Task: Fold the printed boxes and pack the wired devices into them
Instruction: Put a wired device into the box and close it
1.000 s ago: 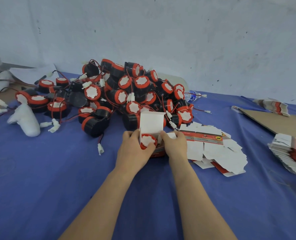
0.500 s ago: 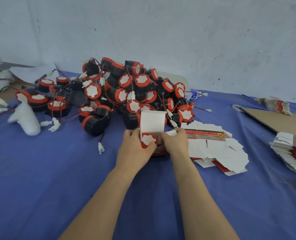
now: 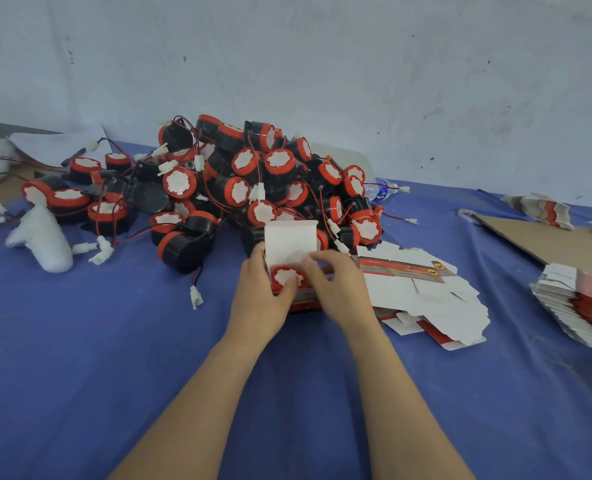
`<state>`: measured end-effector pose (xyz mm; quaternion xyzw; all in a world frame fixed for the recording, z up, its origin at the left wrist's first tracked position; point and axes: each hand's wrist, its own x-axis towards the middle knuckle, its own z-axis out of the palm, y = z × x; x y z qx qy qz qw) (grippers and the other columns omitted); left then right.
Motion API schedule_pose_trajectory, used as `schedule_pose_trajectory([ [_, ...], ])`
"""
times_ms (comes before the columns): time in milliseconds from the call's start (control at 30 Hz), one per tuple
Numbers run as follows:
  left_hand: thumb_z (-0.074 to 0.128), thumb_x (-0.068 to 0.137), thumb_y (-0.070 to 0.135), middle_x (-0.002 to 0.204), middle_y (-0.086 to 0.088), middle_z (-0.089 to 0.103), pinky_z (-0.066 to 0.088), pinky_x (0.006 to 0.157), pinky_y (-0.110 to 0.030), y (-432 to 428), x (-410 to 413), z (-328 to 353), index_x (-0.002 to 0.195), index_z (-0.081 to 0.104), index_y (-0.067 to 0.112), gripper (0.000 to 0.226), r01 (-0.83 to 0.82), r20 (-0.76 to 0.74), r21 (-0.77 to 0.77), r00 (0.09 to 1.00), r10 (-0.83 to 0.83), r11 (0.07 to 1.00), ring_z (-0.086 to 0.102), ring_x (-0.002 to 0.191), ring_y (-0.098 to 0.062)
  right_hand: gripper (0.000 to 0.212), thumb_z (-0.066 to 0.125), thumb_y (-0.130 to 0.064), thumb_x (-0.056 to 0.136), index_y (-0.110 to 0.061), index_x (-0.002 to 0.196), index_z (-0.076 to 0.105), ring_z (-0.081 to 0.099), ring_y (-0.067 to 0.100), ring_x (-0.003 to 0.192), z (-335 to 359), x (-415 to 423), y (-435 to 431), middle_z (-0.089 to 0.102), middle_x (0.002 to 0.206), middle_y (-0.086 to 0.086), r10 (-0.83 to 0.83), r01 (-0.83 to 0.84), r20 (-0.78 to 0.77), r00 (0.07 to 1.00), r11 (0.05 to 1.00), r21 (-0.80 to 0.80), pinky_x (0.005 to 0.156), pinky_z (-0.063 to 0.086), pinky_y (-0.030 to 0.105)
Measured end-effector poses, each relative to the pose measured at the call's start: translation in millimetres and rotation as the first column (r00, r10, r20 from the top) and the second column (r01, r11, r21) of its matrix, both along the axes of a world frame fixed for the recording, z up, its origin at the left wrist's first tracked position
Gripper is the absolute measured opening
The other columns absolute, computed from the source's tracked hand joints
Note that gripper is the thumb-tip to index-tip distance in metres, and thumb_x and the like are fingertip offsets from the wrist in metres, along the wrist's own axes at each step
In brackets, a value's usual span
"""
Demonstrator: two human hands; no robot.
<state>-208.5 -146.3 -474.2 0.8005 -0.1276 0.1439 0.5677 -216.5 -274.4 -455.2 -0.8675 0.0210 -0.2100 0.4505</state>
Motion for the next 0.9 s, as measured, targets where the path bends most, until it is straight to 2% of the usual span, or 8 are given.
schedule_pose_trajectory([
  [100, 0.066, 0.089, 0.018, 0.126, 0.010, 0.050, 0.048, 0.084, -0.017, 2.4, 2.1, -2.3, 0.143, 0.031, 0.018, 0.064, -0.015, 0.007, -0.050, 1.000, 0.015, 0.999, 0.052, 0.111, -0.010, 0.039, 0.043, -0.046, 0.098, -0.019, 0.102, 0.070, 0.060, 0.004, 0.091, 0.7, -5.8, -1.5, 0.068, 0.089, -0.006, 0.115, -0.092, -0.131, 0.985, 0.981, 0.168, 0.064, 0.043, 0.006],
  [200, 0.063, 0.090, 0.035, 0.118, 0.022, 0.048, 0.043, 0.079, -0.011, 3.5, 1.7, -0.7, 0.146, 0.027, 0.024, 0.067, 0.000, -0.077, -0.120, 0.997, -0.009, 0.993, 0.052, 0.106, -0.004, 0.028, 0.047, -0.025, 0.100, -0.017, 0.121, 0.063, 0.055, 0.008, 0.105, -2.9, -4.5, -6.3, 0.064, 0.113, -0.008, 0.114, -0.085, -0.153, 0.982, 0.980, 0.180, 0.064, 0.041, -0.001],
  [333, 0.029, 0.102, 0.047, 0.106, 0.014, 0.069, 0.051, 0.080, -0.026, 7.8, 4.7, 7.8, 0.114, 0.059, 0.033, 0.035, 0.043, -0.261, -0.561, 0.938, -0.226, 0.827, 0.066, 0.093, -0.007, 0.041, 0.054, -0.018, 0.097, -0.018, 0.136, 0.043, 0.052, 0.009, 0.107, -3.4, -3.7, -4.0, 0.057, 0.127, -0.003, 0.079, -0.019, -0.166, 0.983, 0.942, 0.335, 0.073, 0.043, 0.009],
  [500, 0.047, 0.100, 0.018, 0.120, 0.010, 0.058, 0.050, 0.075, -0.012, 11.4, 2.0, 4.5, 0.126, 0.051, 0.028, 0.027, 0.112, -0.168, -0.356, 0.969, -0.181, 0.928, 0.058, 0.106, -0.006, 0.056, 0.055, -0.009, 0.093, -0.027, 0.143, 0.036, 0.056, 0.009, 0.106, -3.9, -1.0, -1.6, 0.058, 0.120, -0.006, 0.134, -0.080, -0.113, 0.984, 0.917, 0.391, 0.075, 0.047, 0.015],
  [600, 0.051, 0.096, 0.006, 0.111, 0.009, 0.060, 0.046, 0.064, -0.006, 11.7, 4.8, 1.5, 0.103, 0.052, 0.034, 0.029, 0.107, -0.097, -0.277, 0.986, -0.139, 0.955, 0.059, 0.092, -0.005, 0.044, 0.053, 0.002, 0.091, -0.032, 0.118, 0.050, 0.059, 0.008, 0.097, -3.8, -2.3, -1.2, 0.061, 0.110, -0.002, 0.149, -0.128, -0.022, 0.989, 0.908, 0.400, 0.069, 0.049, 0.010],
  [700, 0.048, 0.092, -0.003, 0.110, -0.003, 0.059, 0.051, 0.070, -0.024, 12.0, 6.4, -2.1, 0.084, 0.053, 0.032, 0.036, 0.058, -0.072, -0.195, 0.995, -0.073, 0.979, 0.059, 0.090, -0.019, 0.030, 0.053, 0.006, 0.090, -0.023, 0.096, 0.052, 0.057, 0.012, 0.088, -5.1, -4.0, -2.1, 0.058, 0.099, -0.003, 0.153, -0.151, 0.025, 0.988, 0.918, 0.365, 0.063, 0.046, 0.009],
  [767, 0.042, 0.094, -0.004, 0.118, -0.001, 0.058, 0.055, 0.078, -0.039, 12.4, 5.6, -2.9, 0.080, 0.055, 0.029, 0.038, 0.033, -0.102, -0.207, 0.993, -0.055, 0.978, 0.059, 0.101, -0.022, 0.023, 0.049, 0.006, 0.090, -0.017, 0.094, 0.054, 0.056, 0.012, 0.087, -6.7, -4.5, -3.7, 0.058, 0.099, -0.003, 0.177, -0.169, 0.003, 0.984, 0.937, 0.306, 0.061, 0.044, 0.008],
  [900, 0.041, 0.098, 0.012, 0.122, 0.007, 0.058, 0.050, 0.076, -0.019, 15.0, 6.3, 1.2, 0.082, 0.068, 0.025, 0.034, 0.055, -0.167, -0.347, 0.979, -0.119, 0.936, 0.057, 0.106, -0.009, 0.022, 0.050, -0.005, 0.095, -0.025, 0.096, 0.058, 0.057, 0.002, 0.090, -7.2, -4.2, -9.6, 0.061, 0.103, -0.010, 0.207, -0.176, -0.088, 0.974, 0.946, 0.271, 0.062, 0.045, 0.005],
])
